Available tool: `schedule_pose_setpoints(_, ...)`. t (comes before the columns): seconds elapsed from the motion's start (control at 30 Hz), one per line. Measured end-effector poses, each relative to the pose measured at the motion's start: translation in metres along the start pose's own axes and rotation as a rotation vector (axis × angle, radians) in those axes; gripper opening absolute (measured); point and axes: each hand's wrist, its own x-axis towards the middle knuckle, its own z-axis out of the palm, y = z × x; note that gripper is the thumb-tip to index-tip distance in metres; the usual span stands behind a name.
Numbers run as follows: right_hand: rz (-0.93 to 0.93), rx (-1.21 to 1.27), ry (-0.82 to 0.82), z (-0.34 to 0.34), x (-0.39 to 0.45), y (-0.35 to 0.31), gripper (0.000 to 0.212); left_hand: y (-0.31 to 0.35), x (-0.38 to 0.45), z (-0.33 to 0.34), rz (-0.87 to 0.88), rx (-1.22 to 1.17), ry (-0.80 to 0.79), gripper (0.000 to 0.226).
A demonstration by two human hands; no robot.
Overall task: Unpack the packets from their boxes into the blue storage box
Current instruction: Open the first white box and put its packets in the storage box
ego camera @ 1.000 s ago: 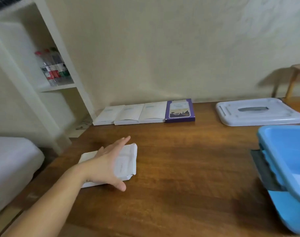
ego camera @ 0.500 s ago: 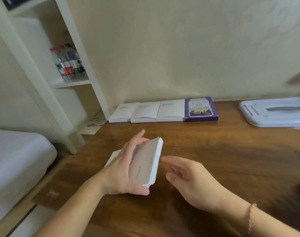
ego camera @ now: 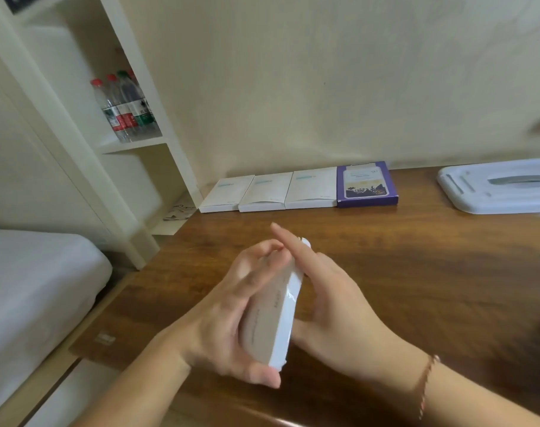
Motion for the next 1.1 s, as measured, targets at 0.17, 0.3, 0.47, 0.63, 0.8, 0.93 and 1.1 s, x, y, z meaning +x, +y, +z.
schedule_pose_setpoints(0.17, -0.018, -0.125, -0.001, -0.003, -0.004, -0.003, 0.084, 0.014, 0.011, -0.009, 0.147, 0.281, -0.163, 0.118)
schedule_pose_setpoints(0.3, -0.052, -0.094, -0.026, -0.009, -0.005, -0.002, 0.094, 0.024, 0.020, -0.022, 0.223, 0.537, -0.244, 0.112)
schedule_pose_setpoints(0.47, -0.029, 0.214, 0.068, -0.004, -0.014, -0.003, 0.107, 0.026, 0.027, -0.032, 0.212, 0.368, -0.231, 0.100)
schedule_pose_setpoints(0.63, 0.056, 0.124, -0.043, -0.006, -0.022, 0.000, 0.109, 0.020, 0.021, -0.023, 0.193, 0.310, -0.190, 0.110)
schedule_pose_setpoints(0.8, -0.035, -0.086, -0.176, -0.013, -0.025, 0.006, 0.088, 0.014, 0.018, -0.019, 0.120, 0.231, -0.165, 0.121)
schedule_pose_setpoints(0.93, -0.069, -0.076, -0.163, -0.030, -0.032, 0.019, 0.095, 0.007, 0.018, -0.018, 0.044, 0.221, -0.202, 0.124)
schedule_pose_setpoints(1.1, -0.033, -0.073, 0.166, -0.039, -0.042, 0.035, 0.055, -0.007, 0.015, -0.014, -0.027, 0.149, -0.186, 0.126)
